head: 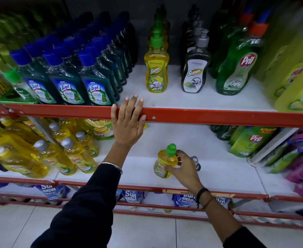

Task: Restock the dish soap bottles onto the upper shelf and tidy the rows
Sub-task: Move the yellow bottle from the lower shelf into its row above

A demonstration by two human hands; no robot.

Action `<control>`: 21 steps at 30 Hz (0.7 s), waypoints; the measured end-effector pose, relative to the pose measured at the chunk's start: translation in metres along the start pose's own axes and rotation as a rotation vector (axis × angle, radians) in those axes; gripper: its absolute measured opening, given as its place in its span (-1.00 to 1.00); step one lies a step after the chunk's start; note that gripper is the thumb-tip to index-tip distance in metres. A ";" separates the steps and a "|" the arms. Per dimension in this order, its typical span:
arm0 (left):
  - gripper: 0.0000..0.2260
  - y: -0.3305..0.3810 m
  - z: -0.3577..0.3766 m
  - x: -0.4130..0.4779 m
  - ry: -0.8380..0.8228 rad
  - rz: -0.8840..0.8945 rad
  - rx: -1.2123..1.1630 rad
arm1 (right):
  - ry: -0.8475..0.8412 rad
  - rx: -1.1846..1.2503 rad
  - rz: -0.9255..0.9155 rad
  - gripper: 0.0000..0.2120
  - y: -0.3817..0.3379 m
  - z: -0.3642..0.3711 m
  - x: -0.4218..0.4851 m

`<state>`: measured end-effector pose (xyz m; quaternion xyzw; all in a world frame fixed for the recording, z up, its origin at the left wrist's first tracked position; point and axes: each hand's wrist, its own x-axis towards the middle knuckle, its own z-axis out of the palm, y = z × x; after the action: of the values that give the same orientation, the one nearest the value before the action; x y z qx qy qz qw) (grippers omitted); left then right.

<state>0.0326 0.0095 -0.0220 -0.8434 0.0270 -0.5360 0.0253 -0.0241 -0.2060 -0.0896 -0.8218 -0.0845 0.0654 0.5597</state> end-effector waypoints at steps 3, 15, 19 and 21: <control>-0.61 0.000 -0.002 0.002 -0.013 -0.007 0.012 | 0.022 0.038 -0.151 -0.62 -0.027 -0.019 -0.001; -0.61 0.002 -0.005 0.004 0.011 -0.014 0.007 | 0.163 0.382 -0.563 -0.63 -0.170 -0.075 0.032; -0.61 0.000 0.000 0.003 0.028 0.003 0.024 | 0.247 0.338 -0.603 -0.56 -0.195 -0.075 0.064; -0.61 -0.001 0.004 0.003 0.030 0.004 0.023 | 0.271 0.318 -0.585 -0.54 -0.197 -0.071 0.080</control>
<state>0.0377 0.0105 -0.0211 -0.8348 0.0229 -0.5489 0.0359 0.0557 -0.1822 0.1188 -0.6666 -0.2299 -0.1945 0.6819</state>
